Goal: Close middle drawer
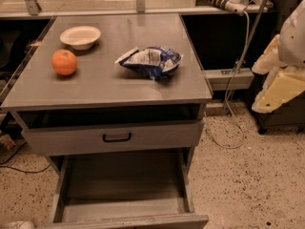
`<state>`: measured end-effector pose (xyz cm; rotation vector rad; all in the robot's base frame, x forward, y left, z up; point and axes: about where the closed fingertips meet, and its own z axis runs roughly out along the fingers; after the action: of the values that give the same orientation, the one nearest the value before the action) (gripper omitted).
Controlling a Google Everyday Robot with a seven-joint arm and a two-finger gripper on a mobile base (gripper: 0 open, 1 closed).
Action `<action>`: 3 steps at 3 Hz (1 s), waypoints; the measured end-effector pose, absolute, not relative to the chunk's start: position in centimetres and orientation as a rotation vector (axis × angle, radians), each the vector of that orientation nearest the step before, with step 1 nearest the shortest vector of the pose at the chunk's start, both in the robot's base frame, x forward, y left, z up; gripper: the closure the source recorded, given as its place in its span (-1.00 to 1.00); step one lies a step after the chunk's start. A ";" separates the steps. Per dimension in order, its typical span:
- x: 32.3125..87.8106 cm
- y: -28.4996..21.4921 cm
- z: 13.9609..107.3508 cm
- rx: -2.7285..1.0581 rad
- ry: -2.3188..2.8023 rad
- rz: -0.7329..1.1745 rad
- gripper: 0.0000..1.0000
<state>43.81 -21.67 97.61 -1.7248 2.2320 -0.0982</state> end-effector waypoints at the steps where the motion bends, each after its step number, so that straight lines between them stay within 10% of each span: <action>1: 43.8 -21.7 97.6 -1.725 2.232 -0.098 0.30; 3: 43.4 -22.0 97.8 -1.715 2.222 -0.102 1.00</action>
Offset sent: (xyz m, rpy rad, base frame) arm 0.0000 0.0000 0.0000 0.0000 0.0000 0.0000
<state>43.37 -21.97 97.81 -1.7149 2.2221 -0.1017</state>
